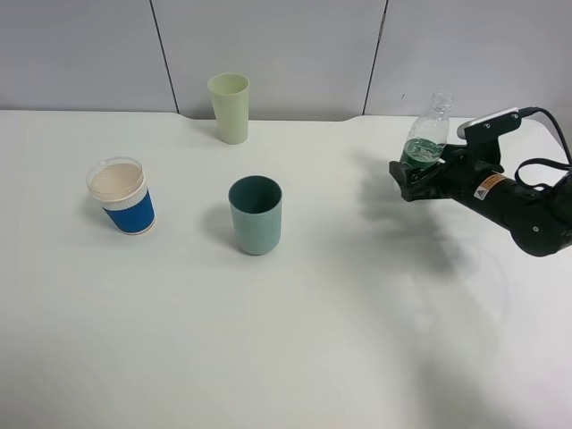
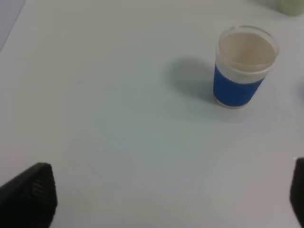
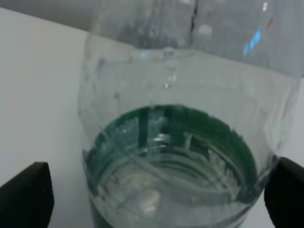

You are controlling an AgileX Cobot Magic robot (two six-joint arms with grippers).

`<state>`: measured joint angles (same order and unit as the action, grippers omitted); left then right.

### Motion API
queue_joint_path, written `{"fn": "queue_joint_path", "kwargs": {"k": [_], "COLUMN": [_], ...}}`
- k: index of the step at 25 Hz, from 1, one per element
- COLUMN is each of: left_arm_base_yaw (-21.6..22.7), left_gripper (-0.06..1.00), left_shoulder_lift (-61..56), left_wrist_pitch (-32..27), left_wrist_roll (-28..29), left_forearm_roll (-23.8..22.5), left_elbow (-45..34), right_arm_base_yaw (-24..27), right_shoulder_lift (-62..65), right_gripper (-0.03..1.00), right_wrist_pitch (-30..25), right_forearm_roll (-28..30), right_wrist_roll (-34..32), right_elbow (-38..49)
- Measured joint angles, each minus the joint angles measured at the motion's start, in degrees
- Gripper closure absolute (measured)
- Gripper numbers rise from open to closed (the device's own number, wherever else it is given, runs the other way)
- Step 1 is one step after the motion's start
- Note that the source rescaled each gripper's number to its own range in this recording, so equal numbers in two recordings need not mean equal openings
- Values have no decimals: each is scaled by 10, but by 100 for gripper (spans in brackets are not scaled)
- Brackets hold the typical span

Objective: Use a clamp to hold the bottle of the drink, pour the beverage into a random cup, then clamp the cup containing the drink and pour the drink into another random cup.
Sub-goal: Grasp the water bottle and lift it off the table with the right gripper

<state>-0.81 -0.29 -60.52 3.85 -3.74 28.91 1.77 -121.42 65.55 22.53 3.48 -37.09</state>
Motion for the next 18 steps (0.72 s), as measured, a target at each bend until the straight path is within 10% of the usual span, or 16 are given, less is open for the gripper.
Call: {"fn": "queue_joint_path", "kwargs": {"k": [4,8,18], "left_arm_base_yaw": [0,0,0], "left_gripper": [-6,-6,-6], "left_shoulder_lift": [0,0,0], "left_wrist_pitch": [0,0,0], "left_wrist_roll": [0,0,0], "left_forearm_roll": [0,0,0], "left_elbow": [0,0,0], "right_arm_base_yaw": [0,0,0], "right_shoulder_lift": [0,0,3], "right_gripper": [36,95,97], "right_wrist_pitch": [12,16,6], "right_forearm_roll": [1,1,13], "right_wrist_roll": [1,0,-5], "right_elbow": [0,0,0]}}
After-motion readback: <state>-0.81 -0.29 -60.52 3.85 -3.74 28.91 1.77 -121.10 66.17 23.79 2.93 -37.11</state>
